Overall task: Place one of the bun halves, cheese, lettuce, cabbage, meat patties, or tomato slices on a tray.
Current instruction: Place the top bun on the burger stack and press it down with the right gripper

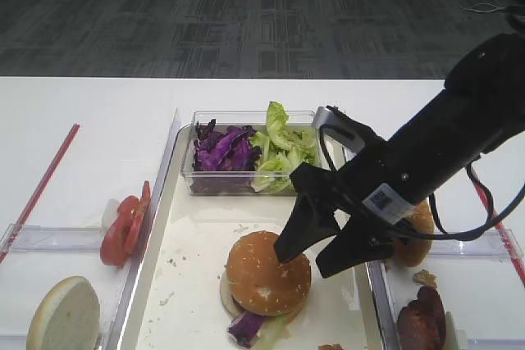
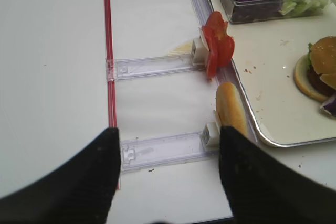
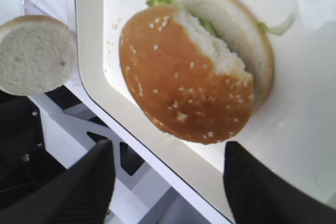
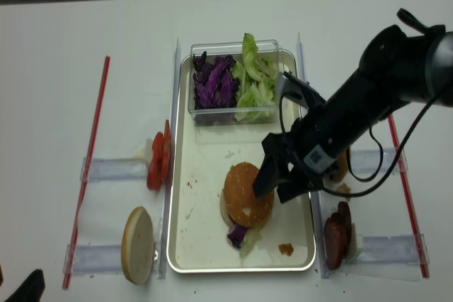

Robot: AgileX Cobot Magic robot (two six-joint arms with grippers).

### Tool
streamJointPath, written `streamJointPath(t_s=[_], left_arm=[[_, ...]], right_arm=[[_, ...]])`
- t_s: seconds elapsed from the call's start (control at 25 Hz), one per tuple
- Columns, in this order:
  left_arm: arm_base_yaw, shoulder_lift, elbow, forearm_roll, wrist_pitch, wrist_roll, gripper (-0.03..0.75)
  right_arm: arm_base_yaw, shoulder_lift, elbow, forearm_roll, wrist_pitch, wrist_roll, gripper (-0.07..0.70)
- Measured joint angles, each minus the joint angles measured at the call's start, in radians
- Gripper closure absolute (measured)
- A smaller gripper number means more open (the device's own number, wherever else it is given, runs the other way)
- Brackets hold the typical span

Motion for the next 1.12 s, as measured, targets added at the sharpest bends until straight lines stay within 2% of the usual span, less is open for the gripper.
streamJointPath(t_s=[0.24,0.6,0.8,1.12], left_arm=[[0.0,0.0,0.0,0.0,0.0,0.0,0.32],[0.0,0.0,0.0,0.0,0.0,0.0,0.32],[0.0,0.0,0.0,0.0,0.0,0.0,0.32],[0.0,0.0,0.0,0.0,0.0,0.0,0.32]], right_arm=[[0.0,-0.037,-0.045,-0.081,0.017,0.08,0.162],[0.0,-0.045,-0.134,-0.15,0.119,0.168,0.162],[0.0,-0.045,-0.199,-0.229,0.165,0.231,0.162],[0.0,-0.045,-0.275,-0.3,0.176,0.287,0.162]])
